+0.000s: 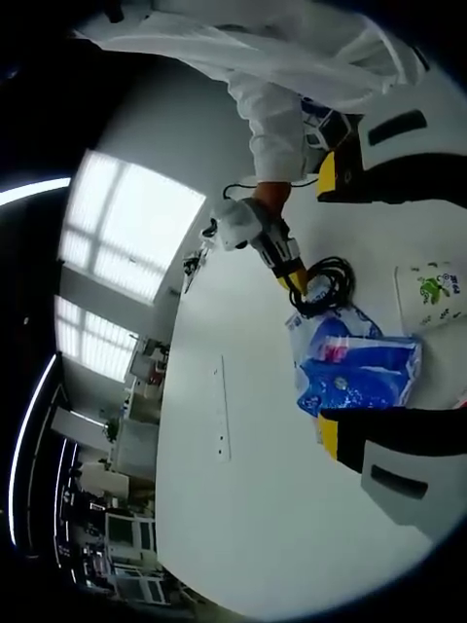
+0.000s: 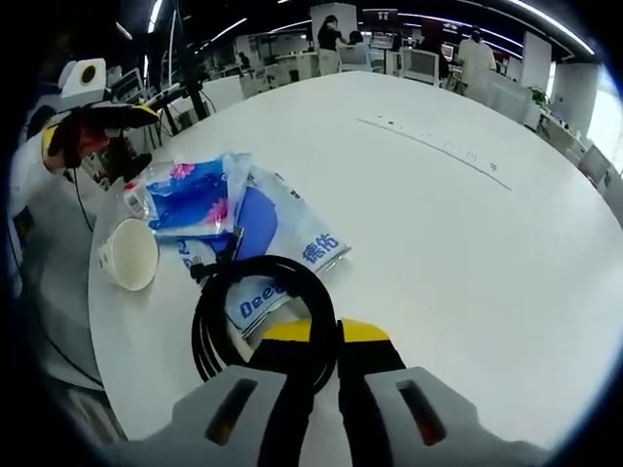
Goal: Arrange the tabletop items into an orderly group along one side of the table until the central work area is clear of visible clutter.
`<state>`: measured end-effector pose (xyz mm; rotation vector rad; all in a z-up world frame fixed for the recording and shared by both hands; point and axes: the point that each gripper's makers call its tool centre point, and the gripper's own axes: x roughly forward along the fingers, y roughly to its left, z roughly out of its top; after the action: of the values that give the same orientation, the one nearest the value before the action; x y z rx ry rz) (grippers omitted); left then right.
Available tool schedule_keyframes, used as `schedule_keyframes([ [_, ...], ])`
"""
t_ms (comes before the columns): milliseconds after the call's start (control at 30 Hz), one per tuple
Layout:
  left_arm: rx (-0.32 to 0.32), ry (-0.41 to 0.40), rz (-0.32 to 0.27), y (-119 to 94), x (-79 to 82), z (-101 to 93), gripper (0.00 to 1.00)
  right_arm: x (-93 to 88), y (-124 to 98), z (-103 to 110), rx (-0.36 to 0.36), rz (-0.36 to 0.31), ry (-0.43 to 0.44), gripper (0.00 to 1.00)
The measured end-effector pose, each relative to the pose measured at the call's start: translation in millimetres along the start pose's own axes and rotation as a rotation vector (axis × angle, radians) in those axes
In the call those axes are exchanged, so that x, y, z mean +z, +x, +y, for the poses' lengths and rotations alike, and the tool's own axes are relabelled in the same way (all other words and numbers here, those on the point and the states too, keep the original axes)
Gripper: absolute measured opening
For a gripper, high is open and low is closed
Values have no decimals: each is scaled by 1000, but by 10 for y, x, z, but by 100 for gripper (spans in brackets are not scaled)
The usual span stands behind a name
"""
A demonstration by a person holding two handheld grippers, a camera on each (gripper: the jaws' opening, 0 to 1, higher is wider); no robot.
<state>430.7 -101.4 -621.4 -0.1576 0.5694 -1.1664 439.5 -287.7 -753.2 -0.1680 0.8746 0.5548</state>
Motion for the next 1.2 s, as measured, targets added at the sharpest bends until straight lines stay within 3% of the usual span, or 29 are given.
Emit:
schedule_keyframes([
  [1200, -38, 23, 5, 130, 65, -206, 86, 88, -321, 115, 45, -76, 0, 0],
])
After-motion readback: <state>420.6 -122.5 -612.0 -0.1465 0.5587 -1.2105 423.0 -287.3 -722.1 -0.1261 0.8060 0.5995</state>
